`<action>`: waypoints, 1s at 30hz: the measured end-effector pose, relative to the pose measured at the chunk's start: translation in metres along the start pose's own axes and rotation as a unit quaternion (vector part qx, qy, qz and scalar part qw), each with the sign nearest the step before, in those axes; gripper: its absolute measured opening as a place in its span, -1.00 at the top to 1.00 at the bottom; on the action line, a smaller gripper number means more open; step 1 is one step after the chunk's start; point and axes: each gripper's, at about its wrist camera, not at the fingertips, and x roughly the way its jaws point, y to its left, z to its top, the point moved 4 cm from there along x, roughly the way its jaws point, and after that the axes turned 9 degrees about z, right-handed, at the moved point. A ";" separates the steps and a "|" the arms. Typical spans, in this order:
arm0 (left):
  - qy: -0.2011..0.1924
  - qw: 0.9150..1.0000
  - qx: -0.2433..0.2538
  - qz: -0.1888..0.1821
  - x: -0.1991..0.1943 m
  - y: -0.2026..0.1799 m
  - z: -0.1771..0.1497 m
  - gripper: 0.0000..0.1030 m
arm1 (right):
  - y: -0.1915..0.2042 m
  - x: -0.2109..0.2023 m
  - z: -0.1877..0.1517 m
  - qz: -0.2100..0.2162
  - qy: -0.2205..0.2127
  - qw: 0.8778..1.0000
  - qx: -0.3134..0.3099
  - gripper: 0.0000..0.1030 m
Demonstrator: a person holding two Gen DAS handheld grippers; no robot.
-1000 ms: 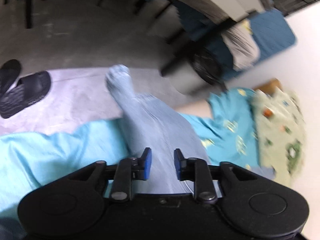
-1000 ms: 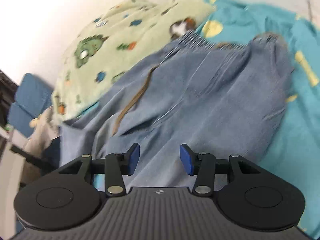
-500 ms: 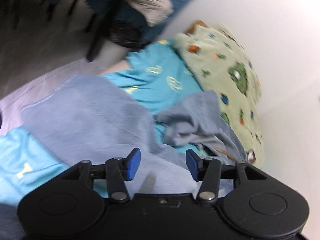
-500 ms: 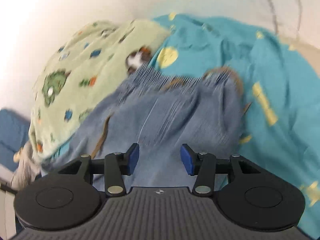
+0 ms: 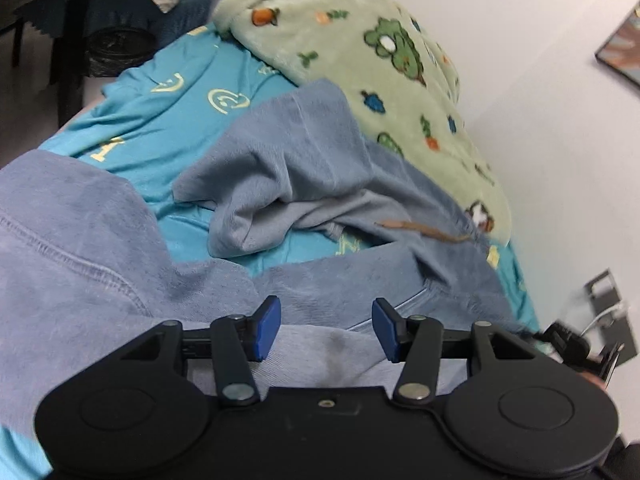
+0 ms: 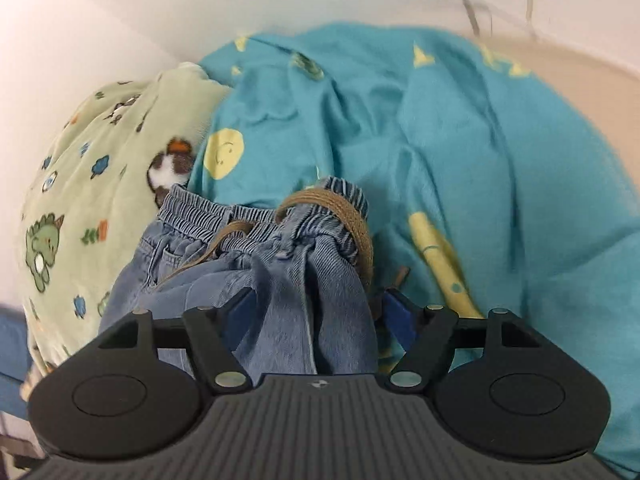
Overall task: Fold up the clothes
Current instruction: 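Grasp the waistband with the right tool and lift it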
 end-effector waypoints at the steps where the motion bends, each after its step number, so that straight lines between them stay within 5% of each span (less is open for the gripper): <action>1: -0.006 1.000 0.008 0.006 0.003 0.001 0.001 0.08 | -0.002 0.003 0.001 0.001 -0.005 1.000 0.002 -0.35; 6: -0.022 0.999 0.034 0.023 0.019 0.005 0.005 0.08 | 0.017 0.012 0.001 0.007 -0.032 0.998 -0.053 0.51; 10: -0.009 0.999 0.027 0.029 0.027 0.014 0.004 0.08 | 0.050 -0.011 0.004 0.060 -0.088 0.989 -0.098 0.66; 15: -0.006 0.999 0.023 0.034 0.025 0.020 -0.003 0.08 | 0.078 -0.061 0.013 0.154 -0.191 0.961 -0.129 0.70; 19: -0.002 0.998 0.025 0.051 0.027 0.022 -0.007 0.08 | 0.046 -0.069 0.029 0.094 -0.228 0.964 -0.096 0.70; 22: 0.004 0.998 0.030 0.062 0.031 0.023 -0.011 0.08 | 0.001 -0.047 0.038 0.004 -0.165 0.985 -0.054 0.70; 25: 0.010 0.997 0.037 0.074 0.036 0.024 -0.015 0.08 | -0.031 -0.023 0.031 -0.065 -0.096 0.993 -0.036 0.65; 30: 0.003 0.994 0.059 0.087 0.035 0.019 -0.020 0.08 | -0.024 -0.025 0.025 -0.086 -0.080 0.991 -0.069 0.34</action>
